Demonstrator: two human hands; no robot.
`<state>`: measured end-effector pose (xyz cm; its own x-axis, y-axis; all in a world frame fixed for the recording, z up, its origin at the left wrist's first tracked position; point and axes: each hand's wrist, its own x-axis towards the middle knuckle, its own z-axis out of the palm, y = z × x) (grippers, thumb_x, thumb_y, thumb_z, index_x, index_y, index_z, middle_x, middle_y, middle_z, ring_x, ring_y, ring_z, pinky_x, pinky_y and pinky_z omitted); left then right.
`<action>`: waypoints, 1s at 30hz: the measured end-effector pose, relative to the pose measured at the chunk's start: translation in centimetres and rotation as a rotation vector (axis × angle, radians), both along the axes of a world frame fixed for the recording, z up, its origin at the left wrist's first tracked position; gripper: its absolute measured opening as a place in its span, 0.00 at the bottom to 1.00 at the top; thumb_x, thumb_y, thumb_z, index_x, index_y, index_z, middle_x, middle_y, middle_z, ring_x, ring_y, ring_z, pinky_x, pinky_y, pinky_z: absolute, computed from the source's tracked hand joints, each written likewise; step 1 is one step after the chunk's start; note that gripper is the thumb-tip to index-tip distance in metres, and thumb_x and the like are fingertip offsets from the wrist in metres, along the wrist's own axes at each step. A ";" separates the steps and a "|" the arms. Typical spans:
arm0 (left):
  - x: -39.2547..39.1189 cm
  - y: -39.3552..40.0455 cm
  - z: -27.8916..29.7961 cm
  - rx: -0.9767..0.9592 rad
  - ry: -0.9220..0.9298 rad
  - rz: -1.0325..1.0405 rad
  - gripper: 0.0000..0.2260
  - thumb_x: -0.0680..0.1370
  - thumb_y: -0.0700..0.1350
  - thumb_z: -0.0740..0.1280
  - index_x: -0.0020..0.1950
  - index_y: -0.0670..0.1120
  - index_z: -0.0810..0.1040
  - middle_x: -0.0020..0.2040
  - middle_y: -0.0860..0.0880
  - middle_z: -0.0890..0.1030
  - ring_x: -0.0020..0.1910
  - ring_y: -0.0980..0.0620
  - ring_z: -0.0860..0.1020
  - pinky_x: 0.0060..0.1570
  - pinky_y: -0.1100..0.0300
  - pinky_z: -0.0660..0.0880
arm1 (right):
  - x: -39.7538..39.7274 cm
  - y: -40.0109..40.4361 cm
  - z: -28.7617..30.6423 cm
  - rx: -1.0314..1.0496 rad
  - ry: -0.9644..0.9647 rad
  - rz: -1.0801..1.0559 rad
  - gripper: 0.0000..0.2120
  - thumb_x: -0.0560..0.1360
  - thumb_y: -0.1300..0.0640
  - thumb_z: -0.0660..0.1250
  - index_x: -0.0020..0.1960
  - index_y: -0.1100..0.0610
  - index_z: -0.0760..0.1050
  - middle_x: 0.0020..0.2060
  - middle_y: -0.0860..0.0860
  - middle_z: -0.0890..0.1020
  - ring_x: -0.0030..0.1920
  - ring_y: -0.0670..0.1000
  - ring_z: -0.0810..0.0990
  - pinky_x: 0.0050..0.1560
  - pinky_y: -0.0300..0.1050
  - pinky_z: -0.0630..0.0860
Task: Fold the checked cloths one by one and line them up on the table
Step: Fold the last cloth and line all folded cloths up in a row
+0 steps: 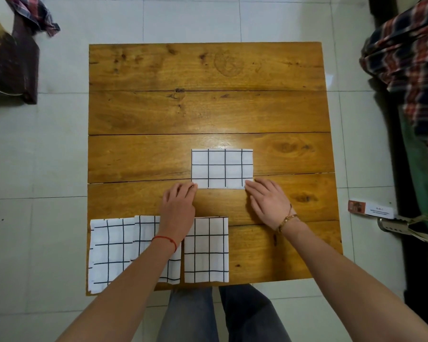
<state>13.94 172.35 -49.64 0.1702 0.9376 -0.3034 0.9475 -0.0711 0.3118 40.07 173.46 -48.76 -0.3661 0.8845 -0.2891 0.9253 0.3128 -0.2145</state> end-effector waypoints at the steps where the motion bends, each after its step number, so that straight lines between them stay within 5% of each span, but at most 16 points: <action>1: 0.1 0.0 0.0 0.006 -0.011 0.016 0.21 0.74 0.37 0.66 0.67 0.47 0.75 0.64 0.50 0.76 0.65 0.47 0.70 0.65 0.48 0.69 | -0.2 0.5 0.1 0.042 0.027 -0.011 0.20 0.78 0.52 0.51 0.60 0.55 0.77 0.57 0.50 0.80 0.59 0.53 0.75 0.63 0.50 0.67; 6: 0.4 0.9 0.1 0.031 -0.077 0.165 0.12 0.76 0.39 0.64 0.59 0.47 0.77 0.54 0.50 0.77 0.54 0.51 0.74 0.55 0.56 0.72 | -2.7 5.6 1.2 0.142 0.090 -0.170 0.15 0.79 0.54 0.53 0.54 0.56 0.77 0.48 0.51 0.80 0.51 0.53 0.75 0.50 0.46 0.70; 13: 1.0 2.7 0.0 -0.090 -0.112 0.471 0.09 0.75 0.52 0.69 0.48 0.49 0.74 0.46 0.52 0.74 0.44 0.52 0.74 0.45 0.53 0.77 | -6.1 11.7 0.5 -0.010 0.063 -0.181 0.11 0.76 0.58 0.61 0.57 0.55 0.74 0.54 0.53 0.78 0.56 0.55 0.71 0.54 0.48 0.67; 23: 2.2 4.4 -0.6 -0.128 -0.122 0.526 0.09 0.75 0.52 0.69 0.49 0.48 0.76 0.45 0.51 0.76 0.46 0.51 0.75 0.51 0.52 0.77 | -7.8 12.9 -1.8 -0.064 -0.040 -0.212 0.11 0.73 0.63 0.62 0.55 0.57 0.72 0.53 0.54 0.76 0.55 0.56 0.71 0.51 0.47 0.64; 30: 2.4 5.0 -0.5 -0.090 -0.231 0.582 0.08 0.75 0.49 0.70 0.48 0.48 0.75 0.44 0.53 0.75 0.44 0.53 0.75 0.49 0.54 0.76 | -6.0 12.7 -2.0 -0.205 0.253 -0.353 0.04 0.73 0.61 0.62 0.46 0.57 0.74 0.46 0.54 0.76 0.49 0.54 0.74 0.46 0.45 0.72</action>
<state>16.35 177.39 -50.15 -0.2896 0.8687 -0.4019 0.7306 0.4719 0.4936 34.09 186.18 -50.71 -0.1349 0.9013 -0.4116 0.8783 -0.0835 -0.4708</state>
